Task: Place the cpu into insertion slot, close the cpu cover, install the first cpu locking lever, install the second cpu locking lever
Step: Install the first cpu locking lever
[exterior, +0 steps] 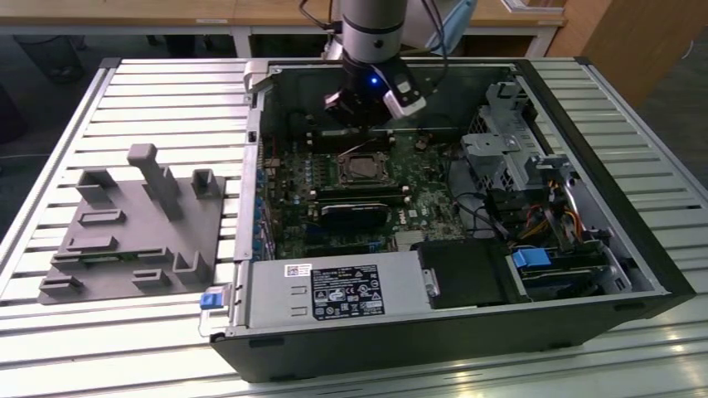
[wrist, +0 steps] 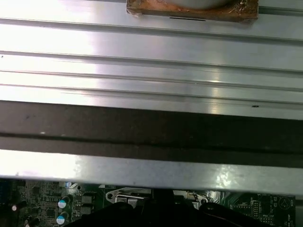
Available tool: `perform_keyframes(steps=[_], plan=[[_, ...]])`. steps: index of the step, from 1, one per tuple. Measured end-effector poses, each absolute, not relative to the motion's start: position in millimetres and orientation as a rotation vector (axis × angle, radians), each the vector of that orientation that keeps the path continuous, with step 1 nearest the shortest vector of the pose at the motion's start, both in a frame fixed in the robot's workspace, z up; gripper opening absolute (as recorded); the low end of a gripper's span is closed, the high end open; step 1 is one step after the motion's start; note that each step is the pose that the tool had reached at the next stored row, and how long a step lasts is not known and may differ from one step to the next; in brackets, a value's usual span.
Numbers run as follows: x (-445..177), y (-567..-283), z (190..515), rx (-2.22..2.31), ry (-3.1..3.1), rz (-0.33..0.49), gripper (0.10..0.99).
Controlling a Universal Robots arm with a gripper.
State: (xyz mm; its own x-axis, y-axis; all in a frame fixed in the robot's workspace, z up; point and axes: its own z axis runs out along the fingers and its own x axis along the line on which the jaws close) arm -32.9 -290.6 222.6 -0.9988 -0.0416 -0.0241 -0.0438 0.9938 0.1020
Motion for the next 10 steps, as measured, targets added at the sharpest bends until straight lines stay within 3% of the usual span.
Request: perform_keyframes(steps=[10], plan=[[-26.3,-290.1,218.4,-0.053,3.115,0.16,0.122]])
